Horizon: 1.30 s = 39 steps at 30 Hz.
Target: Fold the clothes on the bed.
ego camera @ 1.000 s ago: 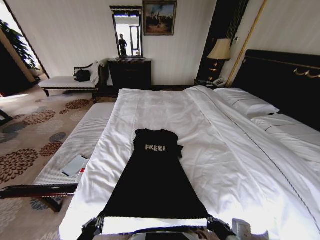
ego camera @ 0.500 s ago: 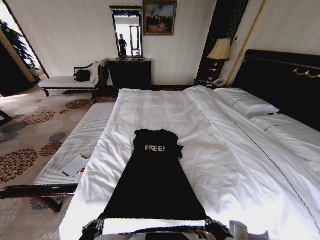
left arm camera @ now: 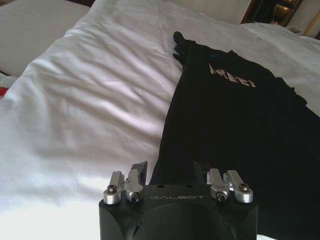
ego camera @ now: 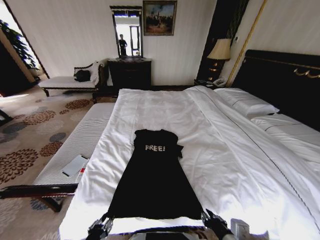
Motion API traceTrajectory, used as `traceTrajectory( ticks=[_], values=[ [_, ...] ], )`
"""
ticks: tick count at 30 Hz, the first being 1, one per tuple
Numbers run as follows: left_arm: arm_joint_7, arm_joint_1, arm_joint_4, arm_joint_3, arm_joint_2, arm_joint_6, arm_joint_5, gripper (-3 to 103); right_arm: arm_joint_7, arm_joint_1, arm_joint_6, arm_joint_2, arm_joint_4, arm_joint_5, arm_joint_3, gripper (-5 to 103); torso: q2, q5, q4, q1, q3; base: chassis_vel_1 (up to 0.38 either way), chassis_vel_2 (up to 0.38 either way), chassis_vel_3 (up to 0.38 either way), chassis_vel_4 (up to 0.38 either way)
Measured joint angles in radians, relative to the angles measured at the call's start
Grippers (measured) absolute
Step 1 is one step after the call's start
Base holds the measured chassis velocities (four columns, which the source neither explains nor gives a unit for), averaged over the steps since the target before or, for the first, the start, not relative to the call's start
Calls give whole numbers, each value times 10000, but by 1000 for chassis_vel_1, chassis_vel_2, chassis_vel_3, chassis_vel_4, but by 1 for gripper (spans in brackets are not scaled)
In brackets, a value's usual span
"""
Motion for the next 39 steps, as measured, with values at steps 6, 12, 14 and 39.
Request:
traceTrajectory(
  ticks=[6,12,14,39],
  values=[
    [5,-575,-523,-624,-289,86,486,76,472,1297,73,-1086,2,3023,1800,65,0,5,0,0,0,0,0,0,0],
    [12,-1945,-892,-525,-364,494,1779,96,700,3711,-199,-3893,-900,8258,3683,93,-1,3,5,3,2,0,0,0,0],
    [14,-2478,-976,-269,-216,803,1847,100,733,4984,-309,-4437,-1659,9582,3449,97,-2,8,-5,4,3,0,0,0,0],
    [18,-3774,-671,79,912,1047,1656,100,1052,13482,-1818,-3869,-9102,12484,-1104,100,-1,0,3,1,1,0,0,0,0]
  ],
)
